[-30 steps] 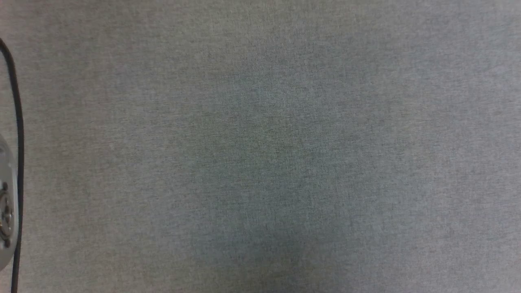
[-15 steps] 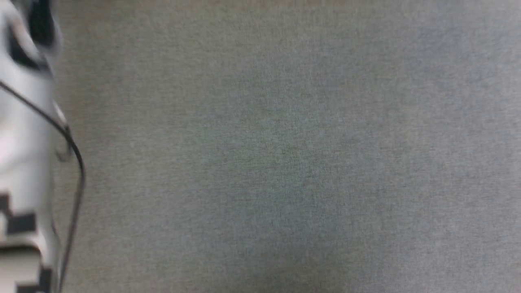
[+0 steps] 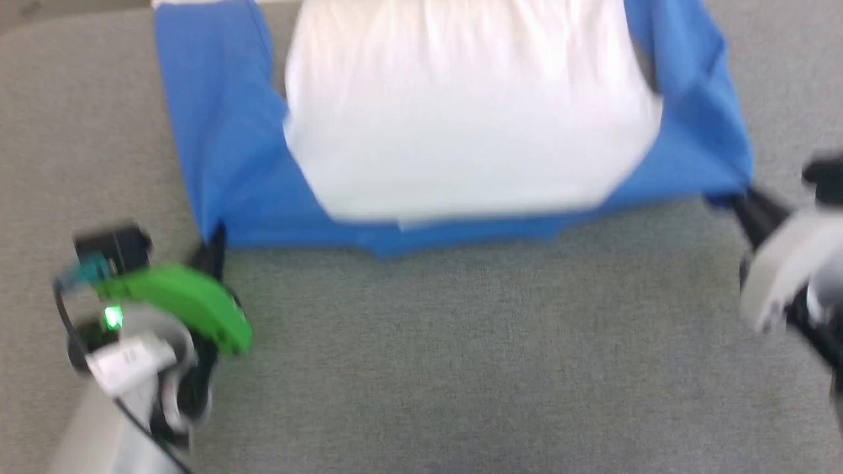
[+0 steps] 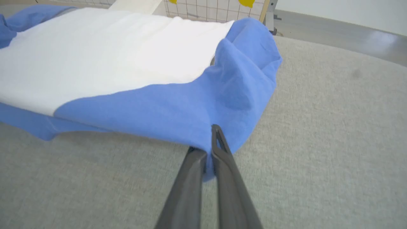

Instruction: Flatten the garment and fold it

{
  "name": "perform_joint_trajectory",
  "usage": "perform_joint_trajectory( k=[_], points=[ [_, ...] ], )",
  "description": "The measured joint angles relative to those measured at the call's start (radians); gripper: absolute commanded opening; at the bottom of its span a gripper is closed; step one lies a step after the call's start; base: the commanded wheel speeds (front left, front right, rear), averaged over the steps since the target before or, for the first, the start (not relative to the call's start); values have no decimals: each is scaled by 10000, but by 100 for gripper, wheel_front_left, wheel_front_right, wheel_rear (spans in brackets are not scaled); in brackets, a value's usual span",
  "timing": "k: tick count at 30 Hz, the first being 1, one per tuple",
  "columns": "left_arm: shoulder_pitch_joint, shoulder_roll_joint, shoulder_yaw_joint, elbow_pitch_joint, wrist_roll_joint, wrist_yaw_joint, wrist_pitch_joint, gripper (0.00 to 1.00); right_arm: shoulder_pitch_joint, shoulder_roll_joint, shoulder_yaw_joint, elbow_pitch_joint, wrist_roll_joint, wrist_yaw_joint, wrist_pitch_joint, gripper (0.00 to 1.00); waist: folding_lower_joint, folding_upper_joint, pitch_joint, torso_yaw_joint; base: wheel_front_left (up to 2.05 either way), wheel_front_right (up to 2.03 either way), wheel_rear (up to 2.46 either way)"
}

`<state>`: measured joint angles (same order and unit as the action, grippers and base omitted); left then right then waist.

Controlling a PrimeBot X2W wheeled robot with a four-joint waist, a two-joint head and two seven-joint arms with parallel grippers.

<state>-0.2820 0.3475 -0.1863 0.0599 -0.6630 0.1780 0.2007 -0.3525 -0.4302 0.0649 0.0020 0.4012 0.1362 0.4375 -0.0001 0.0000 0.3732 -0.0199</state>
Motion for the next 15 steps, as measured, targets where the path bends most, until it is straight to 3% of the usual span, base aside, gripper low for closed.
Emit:
perform_joint_trajectory(
  k=[6,15],
  points=[
    [2078,-301,-19,-853,-516,437,257,0,2381,988,-1074,-1444,-531,-2,813,0,0,0,-766,86,0,0,0],
    [4337,-293,-313,-2006,-972,773,1170,0,4142,1680,-1925,-2059,-1202,-2,2090,0,0,0,-1382,76,0,0,0]
  ],
)
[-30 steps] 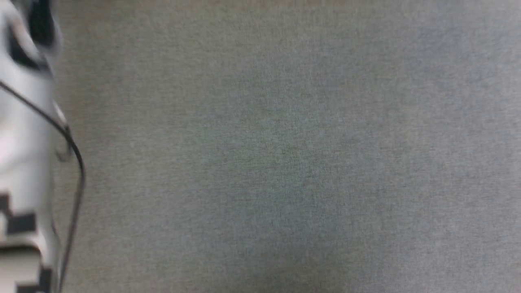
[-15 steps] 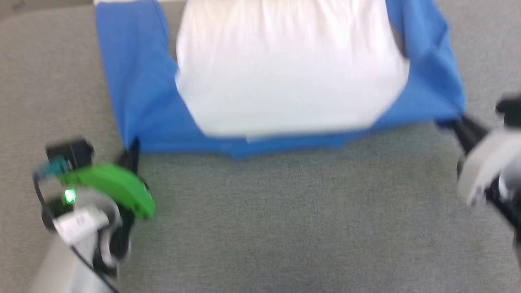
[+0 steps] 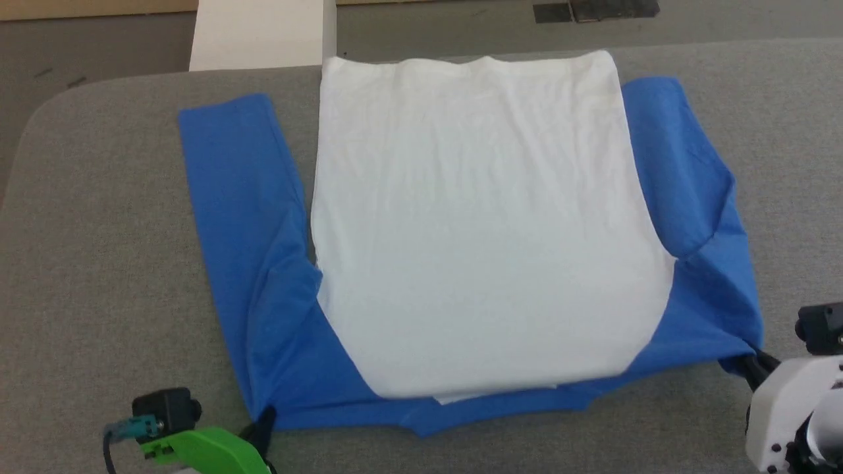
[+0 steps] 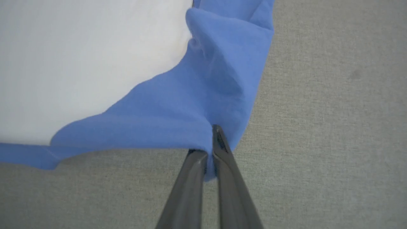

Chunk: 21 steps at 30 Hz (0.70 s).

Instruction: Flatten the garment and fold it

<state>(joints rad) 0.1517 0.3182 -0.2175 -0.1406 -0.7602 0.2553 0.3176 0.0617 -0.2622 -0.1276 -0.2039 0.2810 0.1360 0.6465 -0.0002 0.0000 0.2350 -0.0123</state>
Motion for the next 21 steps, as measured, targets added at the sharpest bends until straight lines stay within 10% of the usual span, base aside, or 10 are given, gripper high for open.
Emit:
perform_joint_trajectory(
  k=[12,13,14,15,21],
  points=[
    [816,-4,-784,21,-756,-558,809,0,851,-100,709,871,-527,-35,731,0,1,0,-228,-19,0,0,0],
    [797,-25,-809,100,-754,-614,767,0,839,-105,811,1007,-529,-36,608,24,0,0,-233,-12,0,0,0],
    [735,-61,-828,188,-721,-654,658,38,815,-117,918,1151,-531,-36,408,78,1,0,-239,1,0,0,0],
    [705,-100,-848,297,-631,-683,502,100,796,-111,943,1292,-531,-36,228,100,0,0,-249,15,0,0,0],
    [407,-368,-809,566,-242,-794,-370,100,775,69,512,1511,-663,-36,-782,100,1,0,-359,85,0,0,0]
  ],
)
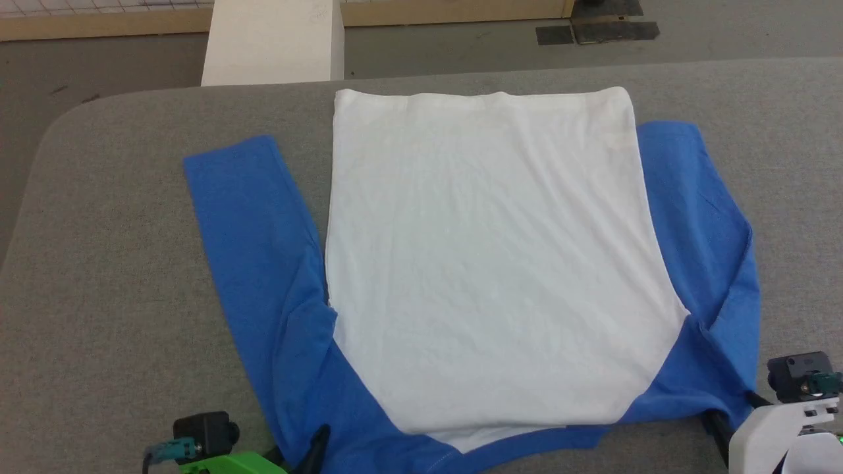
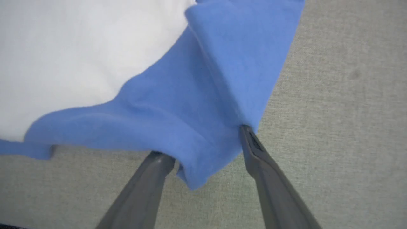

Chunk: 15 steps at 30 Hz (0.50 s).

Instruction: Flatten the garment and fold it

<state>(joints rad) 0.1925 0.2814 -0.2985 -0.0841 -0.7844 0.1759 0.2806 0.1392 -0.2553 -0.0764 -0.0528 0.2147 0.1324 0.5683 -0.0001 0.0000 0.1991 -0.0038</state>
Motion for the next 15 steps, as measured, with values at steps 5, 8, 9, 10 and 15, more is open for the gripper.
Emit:
perform_joint_trajectory(
  k=[5,8,9,10,15],
  points=[
    [-137,12,255,6,65,-2,-384,100,198,556,-867,-522,-196,0,-537,100,0,0,-171,71,0,0,0],
    [-128,25,357,-255,12,-29,-466,100,563,968,-1434,-1120,-245,0,-800,100,0,0,-309,128,0,0,0],
    [-127,33,401,-360,12,-31,-504,100,669,1104,-1574,-1310,-245,0,-872,100,0,0,-344,145,0,0,0],
    [-121,50,472,-499,12,-29,-577,100,790,1231,-1699,-1547,-253,0,-1003,100,0,0,-385,164,0,0,0],
    [-146,190,872,-1072,178,52,-1135,100,1023,1708,-2199,-2500,-326,0,-1858,100,0,0,-495,204,0,0,0]
  ],
)
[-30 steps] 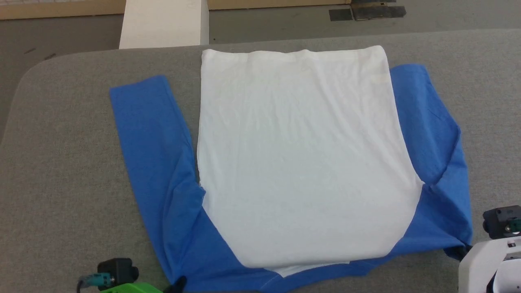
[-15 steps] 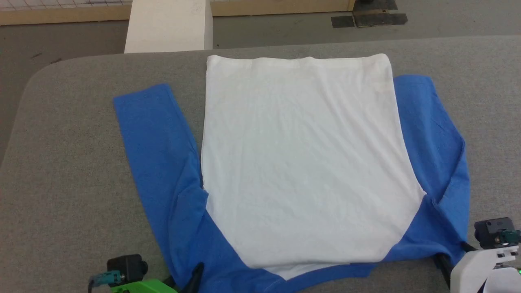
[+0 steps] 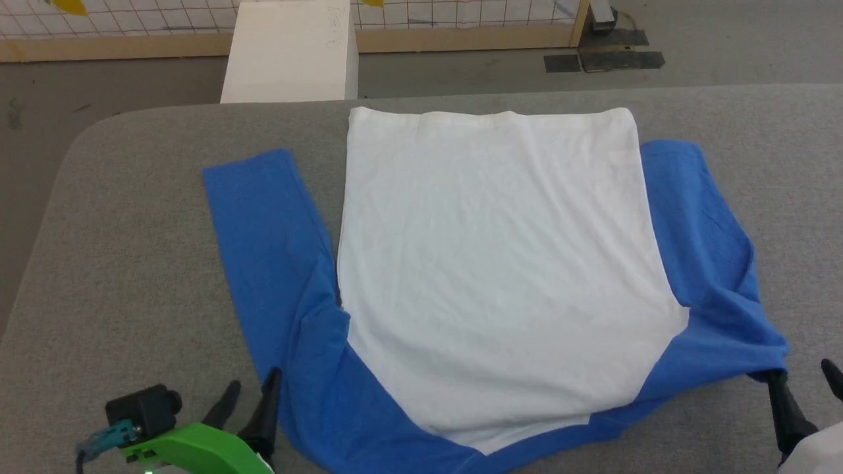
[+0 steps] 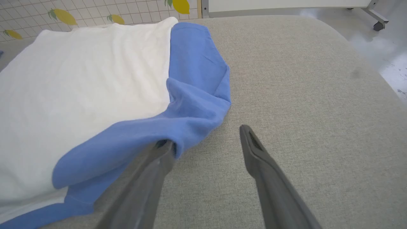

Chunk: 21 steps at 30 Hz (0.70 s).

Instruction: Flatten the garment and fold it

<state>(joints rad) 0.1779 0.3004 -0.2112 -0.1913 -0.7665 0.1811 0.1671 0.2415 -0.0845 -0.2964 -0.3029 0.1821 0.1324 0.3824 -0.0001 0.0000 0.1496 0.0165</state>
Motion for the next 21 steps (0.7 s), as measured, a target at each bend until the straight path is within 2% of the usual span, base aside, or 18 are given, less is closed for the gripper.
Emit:
perform_joint_trajectory(
  k=[7,12,21],
  points=[
    [-897,125,265,336,863,186,-961,100,-149,226,65,-27,-40,0,-1333,100,0,0,89,-206,0,0,0],
    [-1378,151,215,642,1172,276,-1072,100,-152,276,322,194,-205,0,-1083,100,0,0,179,-541,0,0,0],
    [-1693,261,581,650,1496,681,-1593,100,-133,297,-107,153,-393,0,-1331,100,0,0,521,-1246,0,0,0]
  ],
)
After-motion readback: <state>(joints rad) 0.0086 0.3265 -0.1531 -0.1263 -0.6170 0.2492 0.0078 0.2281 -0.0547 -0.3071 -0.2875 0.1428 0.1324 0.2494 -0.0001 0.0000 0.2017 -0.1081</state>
